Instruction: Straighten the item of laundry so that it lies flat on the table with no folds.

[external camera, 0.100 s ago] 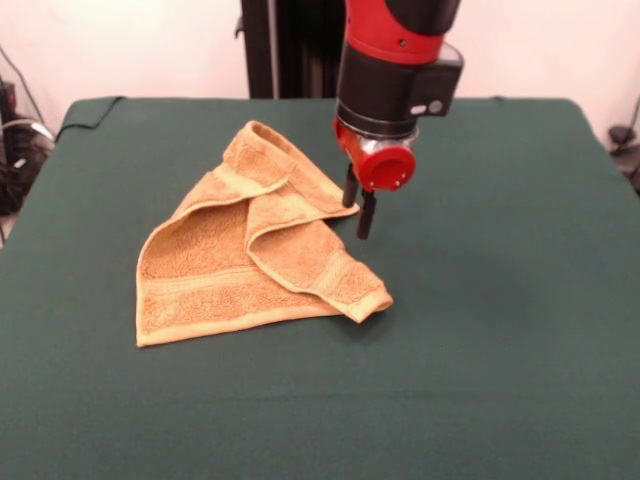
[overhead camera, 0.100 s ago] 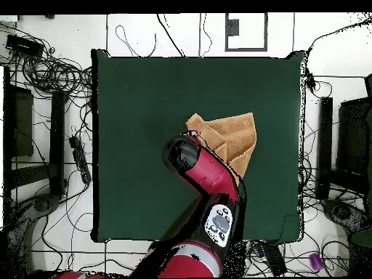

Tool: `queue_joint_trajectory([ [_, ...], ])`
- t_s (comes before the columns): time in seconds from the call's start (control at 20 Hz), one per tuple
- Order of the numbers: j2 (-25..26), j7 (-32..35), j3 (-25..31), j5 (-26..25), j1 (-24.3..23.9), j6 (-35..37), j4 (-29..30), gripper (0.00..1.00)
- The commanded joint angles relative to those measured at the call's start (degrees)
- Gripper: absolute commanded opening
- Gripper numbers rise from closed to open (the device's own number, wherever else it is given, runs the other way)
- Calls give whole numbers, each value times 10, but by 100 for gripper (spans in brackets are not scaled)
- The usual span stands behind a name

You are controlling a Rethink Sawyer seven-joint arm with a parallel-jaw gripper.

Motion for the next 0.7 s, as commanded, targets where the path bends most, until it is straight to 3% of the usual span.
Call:
queue_joint_trajectory([
  [0.05, -14, 132, 66, 15, 8, 84, 51, 100],
  [0.7, -10, 111, 80, 13, -6, 39, 79, 100],
])
